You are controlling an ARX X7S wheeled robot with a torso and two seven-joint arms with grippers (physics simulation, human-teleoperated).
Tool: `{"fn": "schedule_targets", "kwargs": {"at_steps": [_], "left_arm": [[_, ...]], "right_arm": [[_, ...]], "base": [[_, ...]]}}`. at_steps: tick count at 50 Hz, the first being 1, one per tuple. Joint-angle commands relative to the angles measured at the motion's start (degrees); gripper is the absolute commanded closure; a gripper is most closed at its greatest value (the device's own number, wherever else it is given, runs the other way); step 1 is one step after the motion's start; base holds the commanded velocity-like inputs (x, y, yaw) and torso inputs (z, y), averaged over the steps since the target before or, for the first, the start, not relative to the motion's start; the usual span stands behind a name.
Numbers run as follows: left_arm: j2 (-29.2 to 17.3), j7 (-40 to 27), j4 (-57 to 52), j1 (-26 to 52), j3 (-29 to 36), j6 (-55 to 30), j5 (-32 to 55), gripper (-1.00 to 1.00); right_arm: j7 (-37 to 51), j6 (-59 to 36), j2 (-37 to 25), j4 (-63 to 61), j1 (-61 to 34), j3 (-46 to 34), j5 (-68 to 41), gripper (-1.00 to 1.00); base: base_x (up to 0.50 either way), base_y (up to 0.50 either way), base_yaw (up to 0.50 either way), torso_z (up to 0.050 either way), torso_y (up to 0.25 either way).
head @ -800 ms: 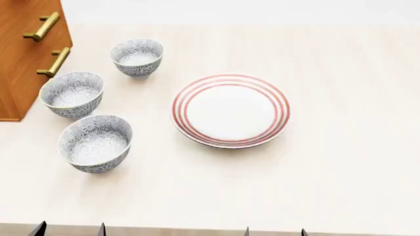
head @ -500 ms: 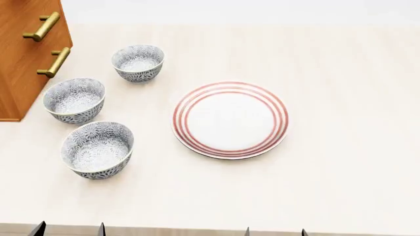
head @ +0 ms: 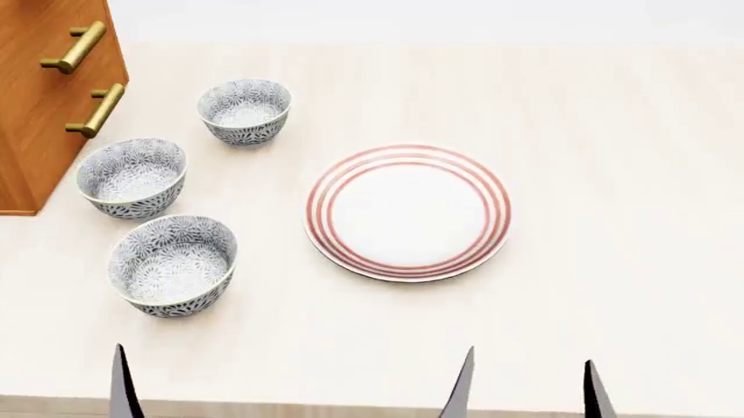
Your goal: Pick up the bowl and put it in the front on the plate.
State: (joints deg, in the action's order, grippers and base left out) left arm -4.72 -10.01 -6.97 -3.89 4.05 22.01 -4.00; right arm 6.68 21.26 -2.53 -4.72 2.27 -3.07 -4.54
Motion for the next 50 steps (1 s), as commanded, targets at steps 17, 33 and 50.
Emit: {"fn": "schedule_targets", "kwargs": {"at_steps": [17,33,50], "left_arm": [[-2.07,-4.86,-3.63,-1.9,1.74,9.15,-2.85,-1.0],[-3.04,-5.71,-3.7,-1.8,2.8,8.78,-2.18,-1.0],[-3.82,-6.78,-3.99,-1.83,3.6,8.61,-2.06,-1.0]], "right_arm": [[4.31,18.42,-1.82,-1.41,1.31,-2.04,0.12,-1.0],[5.95,19.19,-2.92,-1.34,1.39,-3.17,-0.23,-1.0],[7.35,19.87,-3.88,-0.8,1.25,-4.2,0.0,-1.0]], "base": [[0.0,0.0,0.0,0.0,0.0],[0.0,0.0,0.0,0.0,0.0],[0.0,0.0,0.0,0.0,0.0]]}}
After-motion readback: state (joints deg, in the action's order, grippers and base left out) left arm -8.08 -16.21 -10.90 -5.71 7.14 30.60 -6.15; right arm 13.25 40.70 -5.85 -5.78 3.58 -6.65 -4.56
